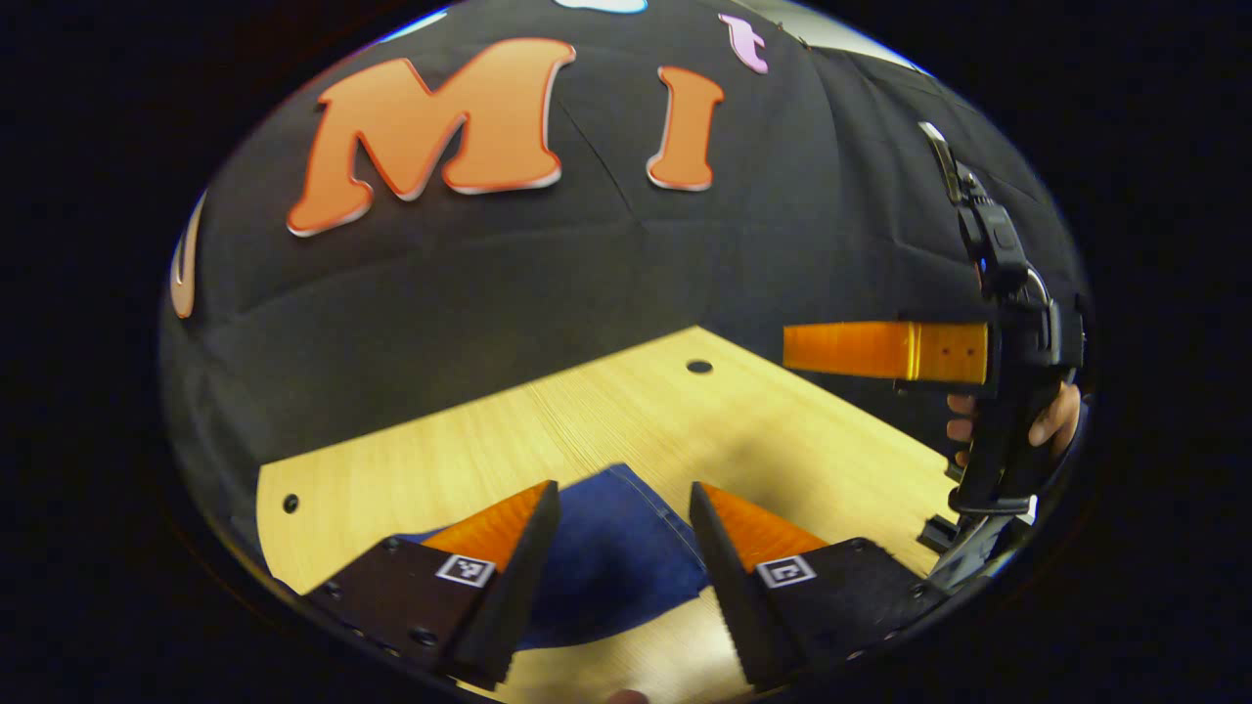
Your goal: Grasp the waist and the cuffs of the jeans and fold them to make the two legs overlap; first hold the waist and fold one-third of the jeans toward the cuffs, then hold the cuffs and fold the remaining one-third in the same direction to finish folding.
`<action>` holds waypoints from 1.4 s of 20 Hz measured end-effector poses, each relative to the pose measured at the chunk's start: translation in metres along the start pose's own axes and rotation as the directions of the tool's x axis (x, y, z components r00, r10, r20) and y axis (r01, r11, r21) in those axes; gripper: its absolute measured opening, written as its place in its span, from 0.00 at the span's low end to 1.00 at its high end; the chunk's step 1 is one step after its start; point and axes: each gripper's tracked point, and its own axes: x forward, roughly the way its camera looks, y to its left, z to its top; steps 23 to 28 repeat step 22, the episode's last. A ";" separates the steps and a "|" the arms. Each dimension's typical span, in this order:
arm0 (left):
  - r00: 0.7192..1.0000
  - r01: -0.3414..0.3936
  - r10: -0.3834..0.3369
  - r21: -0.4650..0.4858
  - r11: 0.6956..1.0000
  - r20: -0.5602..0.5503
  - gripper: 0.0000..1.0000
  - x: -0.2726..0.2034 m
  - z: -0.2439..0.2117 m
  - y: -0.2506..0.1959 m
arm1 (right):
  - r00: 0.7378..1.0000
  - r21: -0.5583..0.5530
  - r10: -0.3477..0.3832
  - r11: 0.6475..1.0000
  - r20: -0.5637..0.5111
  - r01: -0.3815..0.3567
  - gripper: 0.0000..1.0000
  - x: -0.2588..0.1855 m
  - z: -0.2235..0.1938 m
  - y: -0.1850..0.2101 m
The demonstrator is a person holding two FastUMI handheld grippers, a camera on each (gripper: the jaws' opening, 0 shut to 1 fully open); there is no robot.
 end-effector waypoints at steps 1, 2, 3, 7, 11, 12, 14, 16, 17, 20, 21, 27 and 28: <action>0.998 -0.026 0.026 -0.009 1.000 0.049 0.89 -0.010 0.015 0.010 | 1.000 -0.021 -0.001 1.000 0.027 0.001 0.97 -0.002 0.006 0.006; 0.994 -0.064 0.065 -0.018 0.998 0.091 0.96 -0.020 0.028 0.021 | 0.998 -0.045 -0.004 0.999 0.055 0.007 0.97 -0.005 0.012 0.012; 0.986 -0.107 0.109 -0.029 0.994 0.128 0.98 -0.029 0.041 0.033 | 0.997 -0.069 0.000 0.998 0.083 0.006 0.97 -0.009 0.019 0.020; 0.926 -0.240 0.260 -0.103 0.965 0.276 0.98 -0.079 0.085 0.087 | 0.978 -0.159 0.048 0.987 0.203 -0.015 0.97 -0.026 0.049 0.060; 0.839 -0.350 0.373 -0.131 0.928 0.396 0.98 -0.140 0.116 0.123 | 0.957 -0.235 0.105 0.971 0.270 -0.040 0.97 -0.041 0.068 0.099; 0.818 -0.376 0.398 -0.136 0.916 0.415 0.98 -0.156 0.117 0.131 | 0.949 -0.249 0.112 0.968 0.293 -0.037 0.97 -0.046 0.073 0.106; 0.791 -0.401 0.424 -0.149 0.904 0.441 0.98 -0.175 0.121 0.136 | 0.924 -0.292 0.127 0.956 0.360 -0.017 0.96 -0.058 0.085 0.119; 0.770 -0.415 0.446 -0.173 0.893 0.455 0.98 -0.189 0.120 0.142 | 0.895 -0.345 0.132 0.938 0.426 0.026 0.96 -0.072 0.096 0.128; 0.762 -0.417 0.455 -0.189 0.889 0.461 0.97 -0.194 0.120 0.144 | 0.882 -0.372 0.131 0.927 0.453 0.053 0.96 -0.078 0.100 0.131; 0.739 -0.435 0.479 -0.209 0.876 0.474 0.97 -0.208 0.113 0.146 | 0.866 -0.434 0.153 0.897 0.477 0.080 0.96 -0.095 0.098 0.144; 0.736 -0.434 0.480 -0.213 0.876 0.477 0.97 -0.210 0.113 0.144 | 0.864 -0.430 0.151 0.899 0.481 0.082 0.96 -0.098 0.097 0.145; 0.735 -0.427 0.475 -0.213 0.879 0.484 0.98 -0.212 0.112 0.141 | 0.866 -0.426 0.155 0.902 0.476 0.072 0.89 -0.102 0.094 0.149; 0.735 -0.427 0.475 -0.213 0.879 0.484 0.98 -0.212 0.112 0.141 | 0.866 -0.426 0.155 0.902 0.476 0.072 0.89 -0.102 0.094 0.149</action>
